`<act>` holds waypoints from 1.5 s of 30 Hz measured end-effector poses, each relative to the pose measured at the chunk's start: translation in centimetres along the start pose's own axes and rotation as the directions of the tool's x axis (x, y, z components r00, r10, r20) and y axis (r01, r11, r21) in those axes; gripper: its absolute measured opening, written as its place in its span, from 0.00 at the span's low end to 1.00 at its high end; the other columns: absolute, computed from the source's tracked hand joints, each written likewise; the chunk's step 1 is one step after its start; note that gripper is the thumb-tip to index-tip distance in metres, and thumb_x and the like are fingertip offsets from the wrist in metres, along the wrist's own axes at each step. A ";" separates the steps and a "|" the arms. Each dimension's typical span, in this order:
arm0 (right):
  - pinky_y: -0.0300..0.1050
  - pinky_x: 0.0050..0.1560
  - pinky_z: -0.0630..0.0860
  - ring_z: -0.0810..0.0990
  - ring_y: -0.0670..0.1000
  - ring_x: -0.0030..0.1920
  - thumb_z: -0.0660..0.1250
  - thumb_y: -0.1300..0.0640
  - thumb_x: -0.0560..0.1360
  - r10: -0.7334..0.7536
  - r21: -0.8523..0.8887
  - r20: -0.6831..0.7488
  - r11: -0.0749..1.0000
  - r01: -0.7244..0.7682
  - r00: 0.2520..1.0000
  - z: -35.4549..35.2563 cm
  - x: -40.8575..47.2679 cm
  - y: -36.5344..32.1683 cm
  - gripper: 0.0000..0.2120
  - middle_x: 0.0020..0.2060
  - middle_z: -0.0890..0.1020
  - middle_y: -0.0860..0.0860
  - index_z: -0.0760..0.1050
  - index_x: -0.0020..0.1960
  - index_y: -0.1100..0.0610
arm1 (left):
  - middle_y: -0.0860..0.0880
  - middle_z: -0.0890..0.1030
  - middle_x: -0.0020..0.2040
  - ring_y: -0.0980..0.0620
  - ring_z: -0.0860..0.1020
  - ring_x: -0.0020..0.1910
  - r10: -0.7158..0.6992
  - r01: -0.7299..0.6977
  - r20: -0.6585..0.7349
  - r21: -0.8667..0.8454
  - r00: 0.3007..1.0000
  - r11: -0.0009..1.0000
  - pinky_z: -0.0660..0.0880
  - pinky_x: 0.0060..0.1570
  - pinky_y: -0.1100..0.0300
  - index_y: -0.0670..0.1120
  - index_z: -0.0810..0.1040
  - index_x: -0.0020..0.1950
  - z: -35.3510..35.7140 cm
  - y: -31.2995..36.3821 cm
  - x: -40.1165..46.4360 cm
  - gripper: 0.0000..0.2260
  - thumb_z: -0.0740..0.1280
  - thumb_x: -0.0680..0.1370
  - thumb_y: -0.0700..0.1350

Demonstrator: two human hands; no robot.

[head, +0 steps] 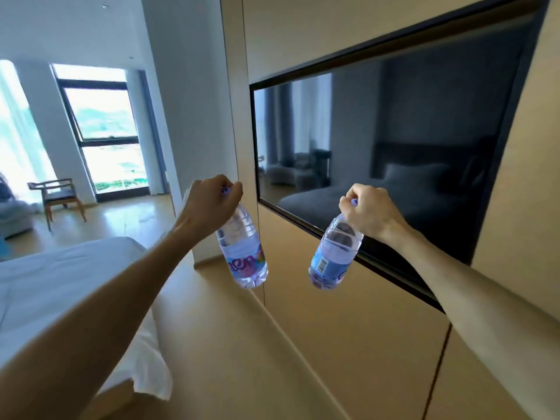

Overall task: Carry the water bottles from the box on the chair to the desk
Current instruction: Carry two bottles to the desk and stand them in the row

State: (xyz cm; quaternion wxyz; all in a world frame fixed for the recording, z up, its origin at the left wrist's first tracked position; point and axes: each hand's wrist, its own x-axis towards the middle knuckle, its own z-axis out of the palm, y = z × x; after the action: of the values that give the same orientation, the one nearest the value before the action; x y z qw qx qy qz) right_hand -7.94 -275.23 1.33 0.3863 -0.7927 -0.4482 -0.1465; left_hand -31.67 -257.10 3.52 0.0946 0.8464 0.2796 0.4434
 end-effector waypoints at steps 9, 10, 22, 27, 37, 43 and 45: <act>0.46 0.44 0.75 0.77 0.56 0.40 0.62 0.53 0.75 -0.131 0.108 0.035 0.986 0.126 0.991 11.0 11.6 -5.2 0.10 0.31 0.76 0.48 0.69 0.35 0.51 | 0.44 0.80 0.34 0.52 0.74 0.30 -0.071 0.083 -0.115 0.096 0.991 0.992 0.67 0.32 0.66 0.38 0.79 0.41 0.3 -10.1 7.0 0.14 0.63 0.80 0.46; 0.45 0.42 0.73 0.77 0.56 0.39 0.62 0.53 0.75 -0.147 0.110 0.041 0.984 0.142 0.988 12.3 12.9 -5.5 0.10 0.32 0.77 0.49 0.69 0.35 0.52 | 0.44 0.80 0.35 0.50 0.75 0.31 -0.076 0.090 -0.124 0.111 0.989 0.990 0.67 0.32 0.66 0.38 0.79 0.42 0.8 -11.0 7.9 0.14 0.63 0.80 0.46; 0.52 0.49 0.78 0.80 0.59 0.45 0.60 0.52 0.77 -0.365 0.152 0.072 0.924 0.351 0.928 24.2 30.9 -8.4 0.10 0.38 0.81 0.55 0.72 0.39 0.55 | 0.50 0.77 0.36 0.59 0.71 0.29 -0.073 0.164 -0.299 0.291 0.951 0.943 0.62 0.31 0.69 0.37 0.81 0.45 4.8 -20.2 21.1 0.14 0.64 0.80 0.47; 0.47 0.50 0.74 0.79 0.57 0.44 0.59 0.52 0.78 -0.428 0.211 0.094 0.891 0.403 0.899 30.6 37.1 -10.5 0.10 0.39 0.81 0.54 0.72 0.42 0.55 | 0.47 0.79 0.36 0.53 0.75 0.31 -0.098 0.205 -0.343 0.292 0.934 0.934 0.67 0.33 0.64 0.38 0.81 0.46 5.6 -25.1 25.4 0.15 0.63 0.81 0.48; 0.41 0.41 0.68 0.75 0.53 0.39 0.60 0.54 0.78 -0.516 0.310 0.109 0.830 0.465 0.849 45.9 47.1 -17.8 0.08 0.34 0.76 0.49 0.72 0.42 0.55 | 0.48 0.77 0.33 0.59 0.72 0.28 -0.077 0.204 -0.366 0.324 0.927 0.924 0.67 0.32 0.65 0.37 0.81 0.44 6.5 -41.1 33.6 0.15 0.63 0.81 0.47; 0.41 0.41 0.71 0.77 0.52 0.40 0.60 0.54 0.79 -0.523 0.359 0.100 0.813 0.460 0.846 55.0 54.5 -23.0 0.08 0.37 0.77 0.50 0.73 0.44 0.55 | 0.48 0.77 0.32 0.59 0.72 0.27 -0.089 0.205 -0.350 0.311 0.932 0.928 0.67 0.31 0.65 0.38 0.80 0.42 6.3 -51.8 40.0 0.14 0.62 0.81 0.46; 0.40 0.41 0.70 0.77 0.51 0.40 0.60 0.53 0.80 -0.522 0.369 0.087 0.808 0.460 0.848 57.9 56.8 -24.5 0.08 0.38 0.78 0.50 0.72 0.45 0.55 | 0.49 0.76 0.32 0.59 0.72 0.27 -0.094 0.212 -0.358 0.306 0.929 0.928 0.68 0.32 0.64 0.37 0.80 0.42 6.3 -55.1 42.2 0.14 0.63 0.81 0.45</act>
State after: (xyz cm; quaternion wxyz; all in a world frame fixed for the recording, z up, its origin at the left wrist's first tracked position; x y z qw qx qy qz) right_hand -3.14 -190.93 7.85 0.4206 -0.5818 -0.6904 -0.0894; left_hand -29.08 -187.52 6.71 -0.0672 0.7365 0.4299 0.5180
